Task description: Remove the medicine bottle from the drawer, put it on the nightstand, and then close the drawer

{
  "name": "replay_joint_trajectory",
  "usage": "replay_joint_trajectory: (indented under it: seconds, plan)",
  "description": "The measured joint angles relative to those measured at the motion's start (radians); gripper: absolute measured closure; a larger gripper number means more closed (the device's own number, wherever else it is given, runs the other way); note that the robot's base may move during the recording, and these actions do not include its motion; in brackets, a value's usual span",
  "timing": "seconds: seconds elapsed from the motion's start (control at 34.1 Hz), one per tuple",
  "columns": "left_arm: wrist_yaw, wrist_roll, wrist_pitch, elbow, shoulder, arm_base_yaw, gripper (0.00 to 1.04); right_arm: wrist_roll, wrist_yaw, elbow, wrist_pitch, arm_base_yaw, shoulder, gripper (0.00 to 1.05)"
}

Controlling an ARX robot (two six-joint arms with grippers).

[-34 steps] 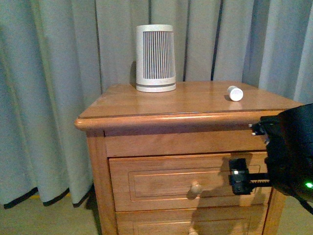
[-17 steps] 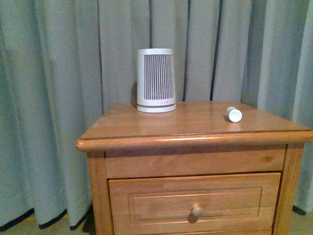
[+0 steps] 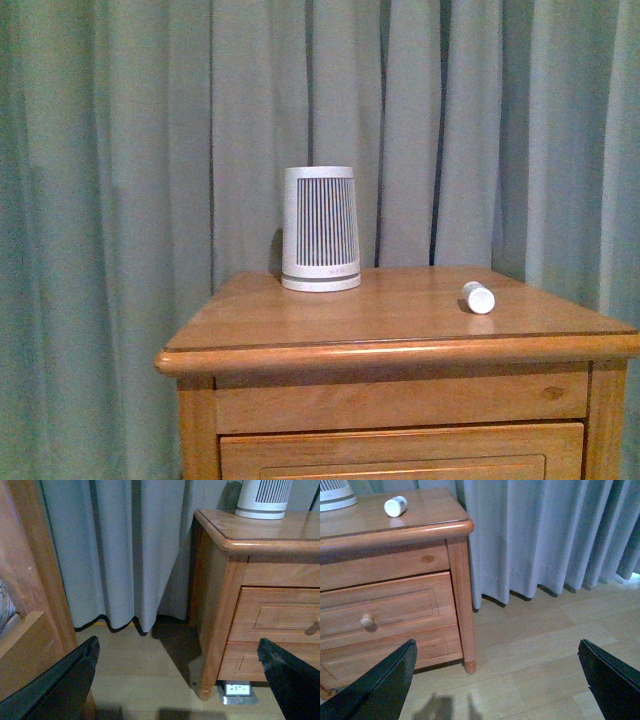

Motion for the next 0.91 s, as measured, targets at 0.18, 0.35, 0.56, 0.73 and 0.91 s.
replay_joint_trajectory:
  seconds: [0.18,0.35,0.56,0.73,0.91]
  plan:
    - [0.0,0.0,0.0,0.0,0.0,0.0,0.07,-0.073,-0.327,-0.054,0.11,-0.107,-0.067,0.3]
    - [0.0,0.0,0.0,0.0,0.0,0.0,0.07,-0.095,-0.352,-0.081,0.116,-0.114,-0.082,0.56]
    - [0.0,0.0,0.0,0.0,0.0,0.0,0.07,-0.104,-0.352,-0.102,0.121,-0.116,-0.101,0.95]
    - [0.001,0.0,0.0,0.0,0.0,0.0,0.07,-0.108,-0.352,-0.14,0.126,-0.116,-0.14,1.02]
    - [0.0,0.0,0.0,0.0,0.0,0.0,0.07,-0.108,-0.353,-0.14,0.126,-0.117,-0.145,1.02]
